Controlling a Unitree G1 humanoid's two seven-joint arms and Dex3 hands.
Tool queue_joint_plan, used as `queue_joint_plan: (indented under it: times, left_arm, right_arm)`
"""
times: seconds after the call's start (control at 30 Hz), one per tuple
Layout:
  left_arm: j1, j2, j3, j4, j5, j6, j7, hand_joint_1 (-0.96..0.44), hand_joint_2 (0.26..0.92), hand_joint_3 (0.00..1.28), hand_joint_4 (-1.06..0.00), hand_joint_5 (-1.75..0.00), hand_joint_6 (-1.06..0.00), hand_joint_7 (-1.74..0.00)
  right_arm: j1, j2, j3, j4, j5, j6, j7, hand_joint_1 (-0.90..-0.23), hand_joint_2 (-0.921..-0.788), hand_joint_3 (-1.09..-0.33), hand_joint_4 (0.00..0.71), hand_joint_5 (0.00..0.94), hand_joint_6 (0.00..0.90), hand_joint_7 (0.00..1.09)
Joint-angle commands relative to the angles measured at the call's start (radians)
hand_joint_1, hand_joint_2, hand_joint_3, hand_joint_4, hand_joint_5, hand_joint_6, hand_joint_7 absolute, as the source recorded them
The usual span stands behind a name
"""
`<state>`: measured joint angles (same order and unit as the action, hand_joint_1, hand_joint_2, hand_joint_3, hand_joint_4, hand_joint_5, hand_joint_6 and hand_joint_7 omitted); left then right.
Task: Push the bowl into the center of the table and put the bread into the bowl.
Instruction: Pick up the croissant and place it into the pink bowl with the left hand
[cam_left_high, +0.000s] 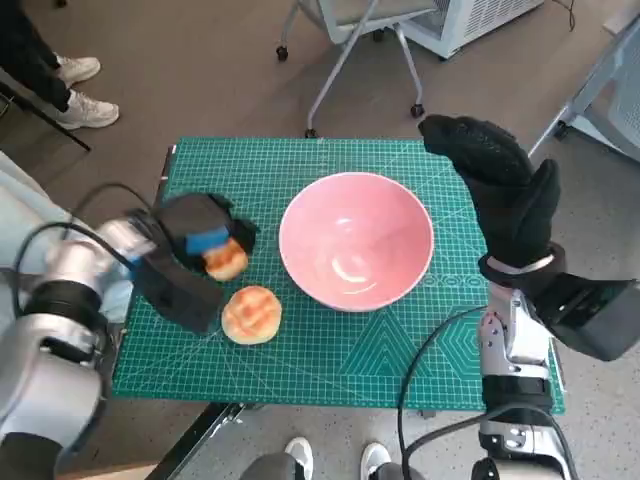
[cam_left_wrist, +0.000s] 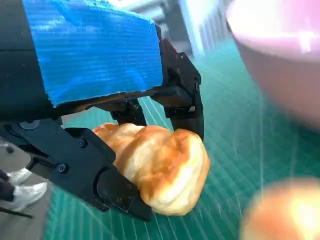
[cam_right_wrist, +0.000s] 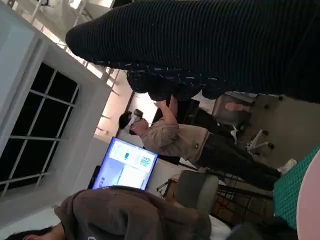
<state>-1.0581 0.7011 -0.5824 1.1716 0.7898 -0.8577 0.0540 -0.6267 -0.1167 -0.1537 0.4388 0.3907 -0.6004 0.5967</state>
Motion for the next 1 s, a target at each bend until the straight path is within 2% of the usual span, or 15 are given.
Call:
queue_joint_plan:
  times: [0.03, 0.27, 0.53, 1.0]
  left_arm:
    - [-0.048, 0.037, 0.080, -0.099, -0.073, -0.036, -0.014, 0.00, 0.920, 0.08, -0.68, -1.07, -0.62, -1.26]
    - [-0.065, 0.029, 0.169, -0.232, -0.138, -0.038, -0.017, 0.00, 0.920, 0.07, -0.69, -1.09, -0.62, -1.23]
    - [-0.074, -0.050, 0.195, -0.344, -0.145, -0.004, -0.025, 0.00, 0.920, 0.05, -0.70, -1.07, -0.66, -1.20]
    - [-0.133, -0.231, 0.177, -0.231, -0.203, -0.028, -0.177, 0.00, 0.920, 0.05, -0.68, -1.08, -0.67, -1.19]
  right_arm:
    - [0.014, -0.002, -0.004, 0.012, 0.005, 0.012, 0.007, -0.687, -0.921, -0.721, 0.182, 0.001, 0.002, 0.61]
    - [0.010, 0.000, -0.003, 0.021, 0.001, 0.004, 0.009, -0.686, -0.921, -0.721, 0.183, 0.001, 0.003, 0.61]
    - [0.010, 0.001, -0.001, 0.026, 0.000, 0.000, 0.011, -0.684, -0.921, -0.721, 0.183, 0.001, 0.004, 0.61]
    - [0.028, -0.003, -0.007, 0.011, 0.009, 0.004, 0.011, -0.690, -0.921, -0.716, 0.186, 0.002, 0.008, 0.61]
